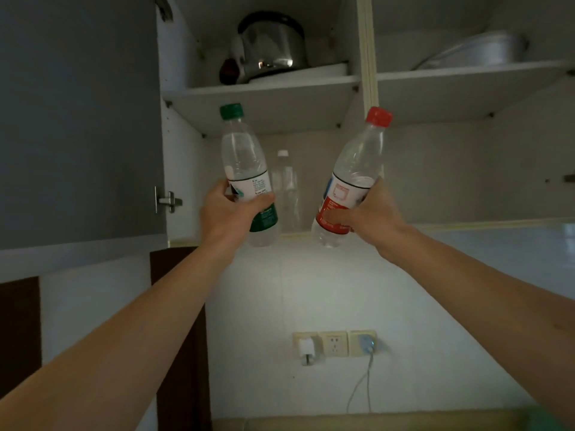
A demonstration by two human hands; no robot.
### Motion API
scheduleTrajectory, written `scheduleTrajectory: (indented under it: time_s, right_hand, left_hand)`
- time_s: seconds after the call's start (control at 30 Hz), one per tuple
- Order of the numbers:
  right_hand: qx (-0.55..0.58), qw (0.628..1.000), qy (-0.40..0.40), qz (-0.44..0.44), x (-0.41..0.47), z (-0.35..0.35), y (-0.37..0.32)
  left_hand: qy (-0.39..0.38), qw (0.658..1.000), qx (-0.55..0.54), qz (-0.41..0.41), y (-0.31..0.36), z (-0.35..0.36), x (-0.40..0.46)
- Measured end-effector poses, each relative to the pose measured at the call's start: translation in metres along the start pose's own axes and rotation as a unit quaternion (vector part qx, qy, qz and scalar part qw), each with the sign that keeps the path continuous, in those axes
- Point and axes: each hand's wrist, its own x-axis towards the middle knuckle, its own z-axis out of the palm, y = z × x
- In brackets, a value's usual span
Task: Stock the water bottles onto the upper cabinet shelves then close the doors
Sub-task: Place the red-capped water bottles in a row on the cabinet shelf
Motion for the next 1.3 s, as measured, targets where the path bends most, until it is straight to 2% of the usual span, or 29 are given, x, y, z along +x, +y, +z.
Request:
scheduleTrajectory:
  time_s: [0.3,0.5,0.7,1.0,1.3]
  right_hand:
    - [-0.032,0.999,-0.029,0.022,0.081,0.034,0.024]
    - [-0.115,0.991,-0.046,0.058,0.116,0.047,0.043]
    - [-0.166,0.977,-0.110,0.070,0.137,0.051,0.058]
    - [-0.187,0.974,-0.085,0.094,0.159,0.073,0.076]
    - [-0.187,0.973,-0.071,0.113,0.176,0.091,0.090]
  left_hand:
    - [-0.069,0.995,0.070,-0.005,-0.051,0.027,0.086]
    - [-0.105,0.988,0.110,-0.021,-0.081,0.041,0.114]
    - [-0.117,0.971,0.208,0.030,-0.102,0.051,0.131]
    - [-0.113,0.964,0.238,0.020,-0.111,0.072,0.144]
    - [-0.113,0.968,0.224,0.006,-0.121,0.090,0.151]
